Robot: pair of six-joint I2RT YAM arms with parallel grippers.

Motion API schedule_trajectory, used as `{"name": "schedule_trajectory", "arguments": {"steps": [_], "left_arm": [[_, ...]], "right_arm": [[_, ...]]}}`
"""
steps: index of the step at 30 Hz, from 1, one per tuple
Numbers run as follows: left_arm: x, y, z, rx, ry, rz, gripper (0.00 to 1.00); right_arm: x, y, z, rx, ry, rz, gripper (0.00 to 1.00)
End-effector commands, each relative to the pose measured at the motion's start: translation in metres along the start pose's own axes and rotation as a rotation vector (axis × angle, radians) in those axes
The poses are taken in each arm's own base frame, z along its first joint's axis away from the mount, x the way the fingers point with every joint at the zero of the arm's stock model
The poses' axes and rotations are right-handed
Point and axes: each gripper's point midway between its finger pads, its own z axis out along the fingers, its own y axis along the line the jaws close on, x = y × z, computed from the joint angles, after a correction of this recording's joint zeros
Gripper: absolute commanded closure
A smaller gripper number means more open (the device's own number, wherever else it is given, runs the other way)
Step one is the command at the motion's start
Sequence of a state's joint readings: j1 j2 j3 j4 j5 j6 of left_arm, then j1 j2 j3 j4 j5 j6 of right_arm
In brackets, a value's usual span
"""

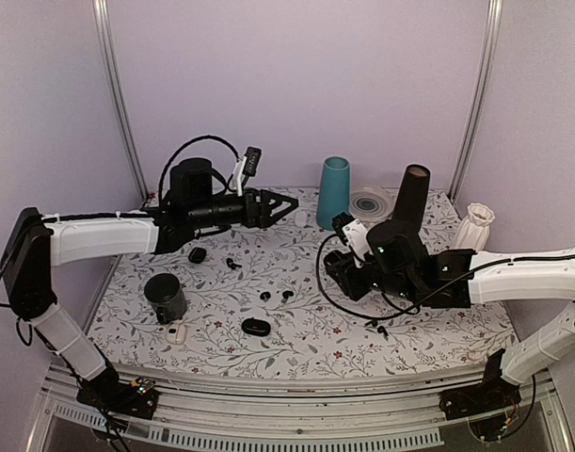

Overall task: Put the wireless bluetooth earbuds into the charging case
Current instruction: Pick up the charging case from the center of the board, then pass from the right arm to the left

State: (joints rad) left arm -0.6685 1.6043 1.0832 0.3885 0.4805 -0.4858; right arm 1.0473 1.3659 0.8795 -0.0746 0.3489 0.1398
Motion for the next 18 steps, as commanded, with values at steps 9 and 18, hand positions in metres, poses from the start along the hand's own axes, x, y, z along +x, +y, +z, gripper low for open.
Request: {"name": "schedule_trajectory", "arguments": {"steps": [9,18], "left_arm": [[0.028,-0.024,0.030,0.194,0.243,-0.094,0.27],[0.055,-0.044,0.044,0.256,0.368,-0.097,0.37]], "right_arm": [[-0.055,-0.022,-0.025,0.126,-0.157,-0.102,0.80],[-0.070,-0.018,-0.030,0.113,-0.183,-0.148,0.80]]}}
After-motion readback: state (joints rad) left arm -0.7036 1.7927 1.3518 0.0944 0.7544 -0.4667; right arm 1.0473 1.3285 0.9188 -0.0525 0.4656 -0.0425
